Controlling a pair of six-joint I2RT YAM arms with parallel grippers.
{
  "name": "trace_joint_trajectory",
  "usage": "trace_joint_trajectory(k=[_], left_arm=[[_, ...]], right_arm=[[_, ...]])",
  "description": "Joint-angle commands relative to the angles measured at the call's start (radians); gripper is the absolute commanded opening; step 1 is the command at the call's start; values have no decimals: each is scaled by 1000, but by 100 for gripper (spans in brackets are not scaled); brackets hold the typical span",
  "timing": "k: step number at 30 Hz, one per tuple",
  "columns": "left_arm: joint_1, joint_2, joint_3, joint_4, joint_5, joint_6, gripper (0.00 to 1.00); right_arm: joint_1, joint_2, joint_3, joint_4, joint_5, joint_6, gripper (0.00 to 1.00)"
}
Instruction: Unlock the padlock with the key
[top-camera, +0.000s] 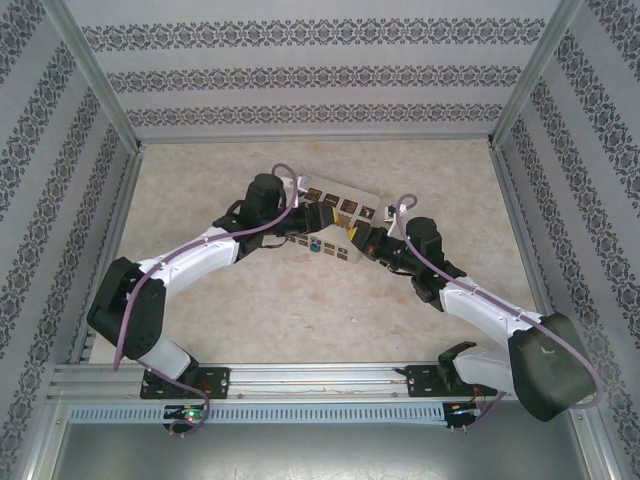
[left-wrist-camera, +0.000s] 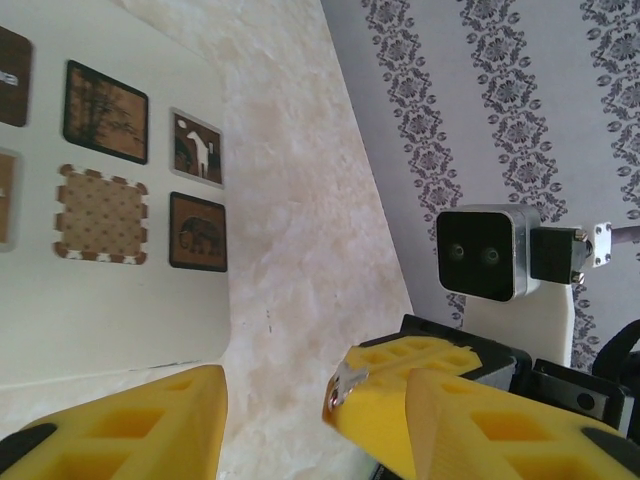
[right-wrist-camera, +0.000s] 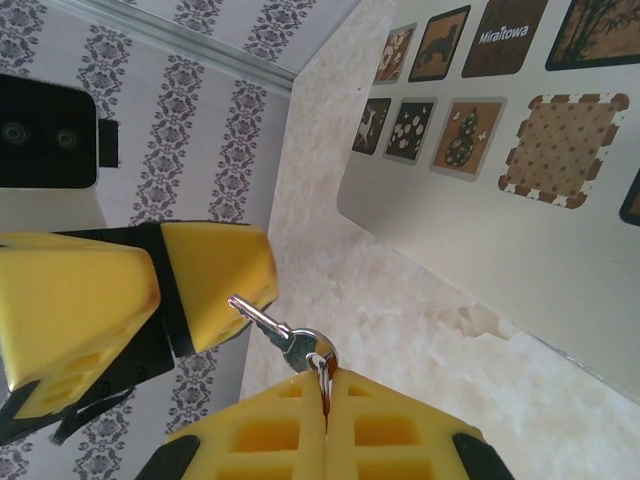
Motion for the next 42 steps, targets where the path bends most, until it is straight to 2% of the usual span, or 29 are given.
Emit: trace_joint_trajectory(k=[1, 10, 19, 34, 42], left_arm=[[-27, 30, 35, 79, 17, -18, 49], [-54, 69, 50, 98, 16, -31, 43], [-60, 79, 49, 91, 12, -27, 32], [-60, 70, 48, 84, 7, -14, 4], [-12, -9, 41, -15, -10, 69, 0]], right_arm=[[9, -12, -3, 43, -6, 8, 0], [12, -7, -6, 46, -4, 12, 0], [15, -2, -6, 48, -2, 15, 0], [15, 10, -4, 49, -3, 21, 0], [-50, -38, -17, 21, -49, -8, 18]])
